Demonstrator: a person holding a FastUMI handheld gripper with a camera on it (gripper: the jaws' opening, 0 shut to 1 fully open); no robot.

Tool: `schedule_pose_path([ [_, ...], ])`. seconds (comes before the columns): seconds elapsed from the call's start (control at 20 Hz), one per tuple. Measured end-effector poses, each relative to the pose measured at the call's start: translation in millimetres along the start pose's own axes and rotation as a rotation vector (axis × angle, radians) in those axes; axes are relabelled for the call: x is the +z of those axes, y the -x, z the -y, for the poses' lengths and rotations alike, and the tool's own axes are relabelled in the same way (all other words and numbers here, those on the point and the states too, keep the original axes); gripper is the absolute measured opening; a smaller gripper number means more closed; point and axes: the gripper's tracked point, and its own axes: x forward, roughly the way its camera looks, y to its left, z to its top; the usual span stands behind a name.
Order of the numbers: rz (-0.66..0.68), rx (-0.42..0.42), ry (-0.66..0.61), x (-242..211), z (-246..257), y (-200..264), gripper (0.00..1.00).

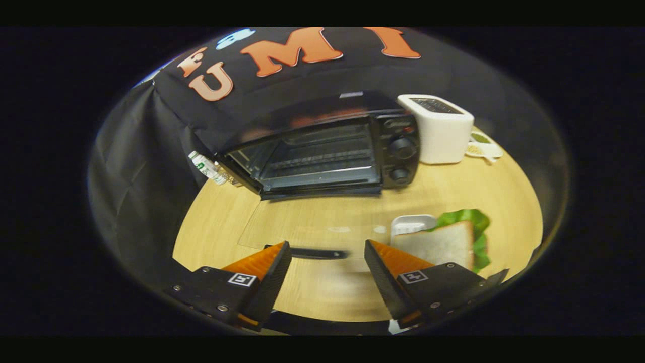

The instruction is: Open the toaster oven, put the food inside, and close the toaster oven door.

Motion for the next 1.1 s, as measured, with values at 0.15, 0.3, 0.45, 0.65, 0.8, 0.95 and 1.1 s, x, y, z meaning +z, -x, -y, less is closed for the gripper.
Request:
schedule_pose_path([
  [0.15,0.053,-0.025,0.004,22.8,32.2,34.8,0.92],
  [0.3,0.137,-0.066,0.027,50.3,71.4,53.3,0.93],
  [0.45,0.037,-0.144,0.028,25.8,123.0,43.2,0.93],
  [0.65,-0.077,-0.083,-0.089,-6.7,147.4,4.9,0.92],
  [0.8,-0.158,-0.018,-0.213,-31.7,144.5,-11.9,0.89],
  [0.95,-0.219,0.037,-0.347,-46.9,136.5,-21.6,0.83],
  [1.1,-0.202,0.096,-0.418,-37.0,128.6,-15.7,0.53],
])
